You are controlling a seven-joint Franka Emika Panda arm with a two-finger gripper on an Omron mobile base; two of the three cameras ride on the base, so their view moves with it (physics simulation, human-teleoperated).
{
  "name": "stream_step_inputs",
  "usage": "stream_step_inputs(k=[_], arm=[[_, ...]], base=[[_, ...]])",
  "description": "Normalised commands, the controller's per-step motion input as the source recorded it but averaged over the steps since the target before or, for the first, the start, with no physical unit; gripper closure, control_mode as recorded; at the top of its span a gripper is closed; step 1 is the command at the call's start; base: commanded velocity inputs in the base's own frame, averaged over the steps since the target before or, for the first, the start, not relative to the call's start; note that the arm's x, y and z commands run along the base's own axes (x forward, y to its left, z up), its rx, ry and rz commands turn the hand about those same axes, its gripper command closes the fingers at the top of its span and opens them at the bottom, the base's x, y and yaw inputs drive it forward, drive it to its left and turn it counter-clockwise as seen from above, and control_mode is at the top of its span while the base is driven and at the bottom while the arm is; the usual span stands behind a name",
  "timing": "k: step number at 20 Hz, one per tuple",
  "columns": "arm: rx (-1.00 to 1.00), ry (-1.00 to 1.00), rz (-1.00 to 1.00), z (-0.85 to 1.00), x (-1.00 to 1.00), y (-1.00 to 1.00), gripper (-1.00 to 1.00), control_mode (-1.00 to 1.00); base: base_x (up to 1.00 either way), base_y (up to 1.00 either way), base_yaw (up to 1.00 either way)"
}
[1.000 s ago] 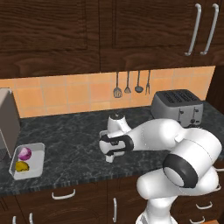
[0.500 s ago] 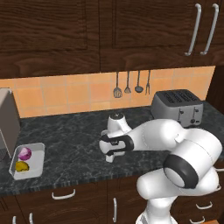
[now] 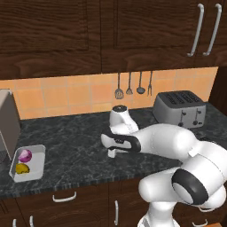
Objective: Take the meat container that has the fish and place it on the second highest rack of the freezer. Then take the vegetable container that has the onion and lemon and place it on the highest rack of the freezer.
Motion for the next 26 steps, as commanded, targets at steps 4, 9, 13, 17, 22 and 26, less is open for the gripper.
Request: stream_step_inputs(k=[4, 9, 13, 17, 22, 26], arm=[[0.00, -0.09, 0.00, 0.27, -0.17, -0.30, 1.00, -1.00], [0.00, -0.20, 0.05, 0.09, -0.37, -0.70, 1.00, -1.00], [0.00, -0.09, 0.03, 0.26, -0.17, -0.57, 1.00, -1.00], [0.00, -0.04, 0.01, 0.13, -0.09, -0.72, 1.00, -1.00], [0.00, 0.04, 0.00, 0.48, 0.00, -0.61, 1.00, -1.00], [-0.04, 0.11, 0.04, 0.52, -0.08, -0.53, 1.00, -1.00]], base=[[0.00, 0.00, 0.00], [0.00, 0.00, 0.00], [0.00, 0.00, 0.00], [0.00, 0.00, 0.00], [0.00, 0.00, 0.00], [0.00, 0.00, 0.00]])
